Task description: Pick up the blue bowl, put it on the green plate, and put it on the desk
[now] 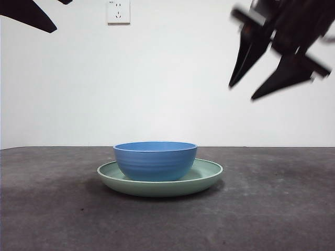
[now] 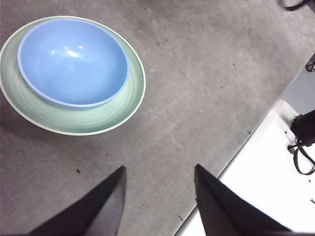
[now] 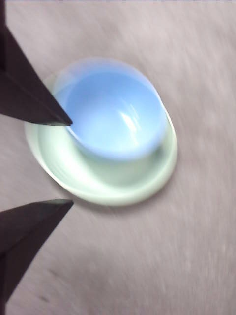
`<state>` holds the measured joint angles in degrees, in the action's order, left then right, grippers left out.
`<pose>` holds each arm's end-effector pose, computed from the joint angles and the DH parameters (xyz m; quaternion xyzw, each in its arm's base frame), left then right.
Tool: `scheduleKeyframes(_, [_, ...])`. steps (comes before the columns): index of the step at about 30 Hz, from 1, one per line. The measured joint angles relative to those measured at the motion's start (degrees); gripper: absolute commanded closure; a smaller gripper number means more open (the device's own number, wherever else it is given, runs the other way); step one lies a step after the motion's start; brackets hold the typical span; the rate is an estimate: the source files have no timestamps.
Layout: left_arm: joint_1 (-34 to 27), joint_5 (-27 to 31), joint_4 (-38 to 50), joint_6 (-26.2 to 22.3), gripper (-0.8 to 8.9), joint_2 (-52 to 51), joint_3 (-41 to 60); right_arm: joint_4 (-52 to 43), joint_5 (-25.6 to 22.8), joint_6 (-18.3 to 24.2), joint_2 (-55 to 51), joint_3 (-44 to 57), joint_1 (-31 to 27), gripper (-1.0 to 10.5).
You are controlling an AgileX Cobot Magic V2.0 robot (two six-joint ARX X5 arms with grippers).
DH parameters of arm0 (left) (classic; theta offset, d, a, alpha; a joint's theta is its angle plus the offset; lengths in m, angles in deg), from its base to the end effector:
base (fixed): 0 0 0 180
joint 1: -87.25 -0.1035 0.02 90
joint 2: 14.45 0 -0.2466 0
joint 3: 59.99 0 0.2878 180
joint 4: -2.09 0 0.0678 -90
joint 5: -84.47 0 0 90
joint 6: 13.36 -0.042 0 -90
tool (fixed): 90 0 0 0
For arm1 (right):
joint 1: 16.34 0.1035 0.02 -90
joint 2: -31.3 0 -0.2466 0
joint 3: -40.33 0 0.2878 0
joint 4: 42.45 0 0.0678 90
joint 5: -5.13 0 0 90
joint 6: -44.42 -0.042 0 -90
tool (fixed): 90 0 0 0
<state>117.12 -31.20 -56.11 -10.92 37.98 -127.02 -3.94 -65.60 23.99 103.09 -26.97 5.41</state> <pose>0.1858 -0.1277 0.2986 -0.0039 0.3802 -0.4246 0.8217 0.2813 0.1272 0.2419 0.1467 0.4184 0.2558 0.8590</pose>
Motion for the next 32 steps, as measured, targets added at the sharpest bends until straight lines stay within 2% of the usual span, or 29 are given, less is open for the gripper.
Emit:
scheduleKeyframes(3, [0.0,0.0,0.0,0.0,5.91,0.0,0.0,5.2,2.0,1.7,-6.4,0.0,0.9,7.1])
scheduleKeyframes(14, [0.0,0.0,0.1,0.0,5.91,0.0,0.0,21.3,2.2,6.6,-24.6,0.0,6.0,7.1])
scheduleKeyframes(20, [0.0,0.0,0.1,0.0,5.91,0.0,0.0,25.9,2.2,7.6,-27.0,0.0,8.0,7.1])
scheduleKeyframes(32, [0.0,0.0,0.1,0.0,5.98,0.0,0.0,26.1,2.2,8.3,-27.0,0.0,8.3,7.1])
